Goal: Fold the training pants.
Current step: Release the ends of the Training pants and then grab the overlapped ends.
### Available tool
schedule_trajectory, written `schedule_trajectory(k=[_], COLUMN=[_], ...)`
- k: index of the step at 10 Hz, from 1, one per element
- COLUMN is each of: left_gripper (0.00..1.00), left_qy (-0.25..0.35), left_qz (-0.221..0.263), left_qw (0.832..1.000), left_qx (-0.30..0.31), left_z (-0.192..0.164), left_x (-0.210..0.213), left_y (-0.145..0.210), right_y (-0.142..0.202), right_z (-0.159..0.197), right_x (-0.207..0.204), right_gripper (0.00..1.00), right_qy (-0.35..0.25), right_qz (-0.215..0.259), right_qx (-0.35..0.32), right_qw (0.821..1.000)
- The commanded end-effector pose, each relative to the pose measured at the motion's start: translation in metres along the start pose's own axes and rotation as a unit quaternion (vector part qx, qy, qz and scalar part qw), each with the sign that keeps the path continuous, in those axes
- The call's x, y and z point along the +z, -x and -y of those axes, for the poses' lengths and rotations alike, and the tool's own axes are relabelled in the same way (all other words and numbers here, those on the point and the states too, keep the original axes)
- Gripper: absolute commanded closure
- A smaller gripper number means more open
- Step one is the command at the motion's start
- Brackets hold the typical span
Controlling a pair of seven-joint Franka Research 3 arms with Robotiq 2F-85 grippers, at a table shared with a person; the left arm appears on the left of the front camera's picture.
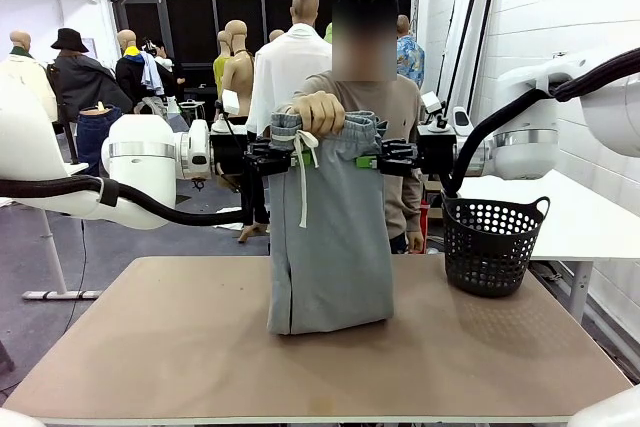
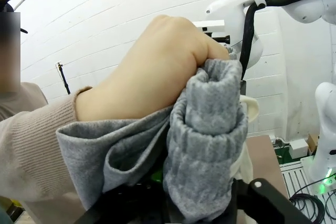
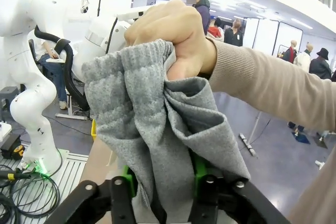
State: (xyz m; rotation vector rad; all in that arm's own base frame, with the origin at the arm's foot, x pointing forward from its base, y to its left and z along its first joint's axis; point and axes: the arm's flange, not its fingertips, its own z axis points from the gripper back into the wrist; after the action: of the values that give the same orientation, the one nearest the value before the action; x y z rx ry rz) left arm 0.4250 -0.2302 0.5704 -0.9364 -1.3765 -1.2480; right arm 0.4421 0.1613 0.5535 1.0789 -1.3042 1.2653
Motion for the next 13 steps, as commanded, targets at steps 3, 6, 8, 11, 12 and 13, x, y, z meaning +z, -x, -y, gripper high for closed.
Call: schedule_trajectory(k=[3,6,8,11,12,13], left_gripper=[0.0,0.0,0.0,0.0,0.0,0.0], left_qy=[-0.009,-0.024,-0.037,-0.053,-0.058,-0.061], left_qz=[-0.013,-0.017,-0.018,-0.02,-0.021,-0.02], left_qw=[1.0,1.0,0.999,0.998,0.998,0.998], left_qx=[0.01,0.008,0.008,0.011,0.011,0.011], left_z=[0.001,0.004,0.008,0.015,0.016,0.017], left_x=[0.007,0.018,0.03,0.044,0.049,0.053], left_y=[-0.003,-0.006,-0.007,-0.006,-0.005,-0.004], right_y=[-0.002,-0.004,-0.005,-0.007,-0.006,-0.005], right_z=[0.0,0.0,-0.001,-0.004,-0.004,-0.003], right_x=[0.005,0.012,0.021,0.036,0.042,0.044], right_gripper=[0.0,0.0,0.0,0.0,0.0,0.0], right_qy=[0.01,0.022,0.036,0.058,0.065,0.071], right_qz=[0.005,-0.004,-0.005,-0.005,-0.006,-0.006], right_qx=[-0.02,-0.026,-0.029,-0.033,-0.031,-0.03], right_qw=[1.0,0.999,0.999,0.998,0.997,0.997])
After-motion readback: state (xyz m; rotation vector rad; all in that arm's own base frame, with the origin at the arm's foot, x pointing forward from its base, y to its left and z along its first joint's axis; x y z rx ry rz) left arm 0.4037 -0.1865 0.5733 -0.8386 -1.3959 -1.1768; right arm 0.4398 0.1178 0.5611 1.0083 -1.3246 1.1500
